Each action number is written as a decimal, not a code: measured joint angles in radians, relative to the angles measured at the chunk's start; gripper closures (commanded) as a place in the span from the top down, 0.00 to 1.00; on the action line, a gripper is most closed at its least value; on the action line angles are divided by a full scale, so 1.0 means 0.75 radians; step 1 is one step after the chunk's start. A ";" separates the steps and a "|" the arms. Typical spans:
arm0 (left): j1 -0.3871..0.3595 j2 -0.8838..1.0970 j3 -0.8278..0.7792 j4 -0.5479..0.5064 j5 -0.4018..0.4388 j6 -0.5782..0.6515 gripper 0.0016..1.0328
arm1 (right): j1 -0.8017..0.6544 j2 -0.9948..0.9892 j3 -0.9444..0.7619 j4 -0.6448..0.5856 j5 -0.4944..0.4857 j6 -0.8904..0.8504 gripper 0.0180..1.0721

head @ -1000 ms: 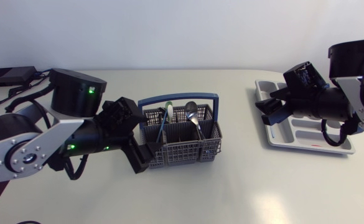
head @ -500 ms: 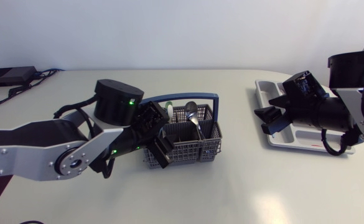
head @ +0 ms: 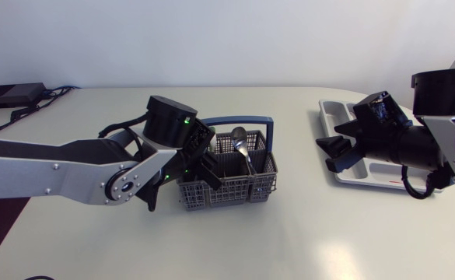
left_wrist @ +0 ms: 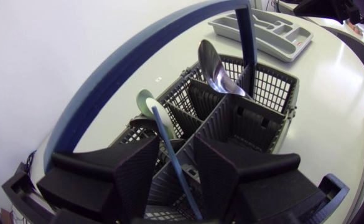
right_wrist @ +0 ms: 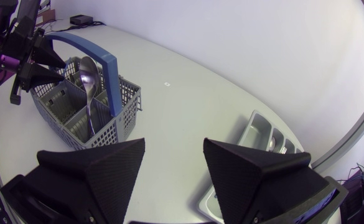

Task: Sort the cutlery from the basket into the organizer compartments.

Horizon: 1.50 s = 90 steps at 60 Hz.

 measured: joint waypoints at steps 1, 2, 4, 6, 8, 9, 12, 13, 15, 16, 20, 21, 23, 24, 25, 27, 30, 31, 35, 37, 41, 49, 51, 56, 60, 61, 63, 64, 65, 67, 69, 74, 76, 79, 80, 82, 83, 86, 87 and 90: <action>0.002 0.005 0.001 0.001 0.000 -0.004 0.37 | 0.002 -0.001 0.000 0.000 0.000 0.000 0.65; 0.002 0.008 0.002 0.003 0.000 -0.004 0.37 | 0.003 -0.003 0.000 0.000 0.000 0.000 0.65; 0.003 0.012 0.002 0.011 -0.001 -0.009 0.37 | 0.004 -0.006 -0.001 0.001 0.000 0.000 0.65; 0.003 0.015 0.002 0.023 -0.007 -0.015 0.36 | 0.004 -0.008 -0.003 0.004 0.000 0.000 0.65; 0.002 0.018 0.002 0.034 -0.012 -0.019 0.32 | 0.004 -0.011 -0.007 0.007 0.000 0.000 0.65; 0.002 0.020 0.002 0.041 -0.015 -0.019 0.28 | 0.004 -0.011 -0.009 0.007 0.000 0.000 0.65; 0.002 0.028 0.002 0.063 -0.025 -0.027 0.22 | 0.004 -0.013 -0.018 0.009 0.000 0.001 0.65; 0.002 0.032 0.003 0.070 -0.031 -0.028 0.22 | 0.004 -0.013 -0.021 0.009 0.000 0.001 0.65; 0.002 0.040 0.006 0.070 -0.040 -0.029 0.21 | 0.004 -0.013 -0.023 0.009 0.000 0.002 0.65; 0.002 0.044 0.009 0.070 -0.042 -0.028 0.21 | 0.004 -0.013 -0.023 0.008 0.000 0.005 0.65; 0.002 0.072 0.022 0.070 -0.051 -0.029 0.19 | 0.010 -0.016 -0.023 0.009 0.000 0.008 0.65; 0.002 0.080 0.027 0.069 -0.055 -0.029 0.19 | 0.012 -0.018 -0.023 0.009 -0.001 0.010 0.65; 0.003 0.090 0.031 0.069 -0.061 -0.030 0.15 | 0.017 -0.021 -0.023 0.009 0.000 0.012 0.65; 0.003 0.093 0.031 0.070 -0.063 -0.030 0.14 | 0.017 -0.023 -0.023 0.009 0.000 0.015 0.65; 0.002 0.094 0.031 0.070 -0.067 -0.032 0.14 | 0.018 -0.025 -0.023 0.009 0.000 0.015 0.65; 0.002 0.098 0.033 0.071 -0.072 -0.033 0.12 | 0.018 -0.031 -0.024 0.009 0.000 0.015 0.65; 0.001 0.101 0.035 0.072 -0.081 -0.033 0.11 | 0.018 -0.039 -0.029 0.010 0.000 0.015 0.65; -0.001 0.101 0.036 0.072 -0.083 -0.033 0.10 | 0.018 -0.041 -0.032 0.009 0.000 0.015 0.65; -0.004 0.101 0.036 0.072 -0.100 -0.033 0.10 | 0.018 -0.043 -0.039 0.009 0.000 0.015 0.65; -0.009 0.101 0.036 0.073 -0.106 -0.033 0.09 | 0.018 -0.043 -0.043 0.009 0.000 0.015 0.65; -0.016 0.101 0.036 0.083 -0.108 -0.039 0.03 | 0.018 -0.043 -0.044 0.010 0.000 0.015 0.65; -0.044 0.094 0.035 0.105 -0.111 -0.043 0.03 | 0.023 -0.044 -0.044 0.010 0.001 0.015 0.65; -0.049 0.091 0.034 0.105 -0.111 -0.043 0.03 | 0.027 -0.045 -0.044 0.010 0.000 0.015 0.65; -0.054 0.082 0.028 0.105 -0.110 -0.043 0.03 | 0.036 -0.048 -0.044 0.010 0.001 0.015 0.65; -0.056 0.068 0.016 0.105 -0.109 -0.043 0.03 | 0.036 -0.049 -0.048 0.010 0.001 0.015 0.65; -0.059 0.061 0.010 0.104 -0.109 -0.043 0.03 | 0.036 -0.051 -0.050 0.009 0.001 0.015 0.65; -0.062 0.046 -0.001 0.104 -0.108 -0.042 0.03 | 0.036 -0.053 -0.054 0.010 0.001 0.015 0.65; -0.064 0.037 -0.008 0.104 -0.109 -0.041 0.03 | 0.036 -0.055 -0.055 0.009 0.001 0.015 0.65; -0.065 0.029 -0.014 0.104 -0.109 -0.039 0.03 | 0.036 -0.056 -0.057 0.009 0.001 0.015 0.65; -0.066 -0.002 -0.034 0.104 -0.105 -0.037 0.03 | 0.036 -0.061 -0.058 0.009 0.001 0.015 0.65; -0.066 -0.050 -0.062 0.104 -0.104 -0.036 0.03 | 0.039 -0.063 -0.058 0.010 0.001 0.015 0.65; -0.067 -0.174 -0.114 0.104 -0.084 -0.025 0.03 | 0.056 -0.067 -0.058 0.009 0.001 0.015 0.65; -0.068 -0.225 -0.130 0.105 -0.073 -0.018 0.03 | 0.063 -0.071 -0.058 0.009 0.001 0.016 0.65; -0.069 -0.299 -0.148 0.105 -0.042 -0.002 0.03 | 0.076 -0.081 -0.058 0.009 0.001 0.020 0.65; -0.069 -0.337 -0.154 0.104 -0.038 0.004 0.03 | 0.084 -0.086 -0.058 0.009 0.005 0.021 0.65; -0.070 -0.408 -0.157 0.103 -0.014 0.012 0.03 | 0.100 -0.099 -0.058 0.009 0.006 0.025 0.65; -0.070 -0.428 -0.157 0.103 -0.003 0.014 0.03 | 0.108 -0.104 -0.058 0.009 0.006 0.025 0.65; -0.070 -0.497 -0.157 0.101 0.032 0.019 0.03 | 0.128 -0.118 -0.058 0.009 0.006 0.030 0.65; -0.070 -0.532 -0.154 0.092 0.047 0.022 0.03 | 0.139 -0.126 -0.058 0.009 0.006 0.031 0.65; -0.070 -0.590 -0.135 0.053 0.102 0.022 0.03 | 0.162 -0.144 -0.058 0.009 0.001 0.035 0.65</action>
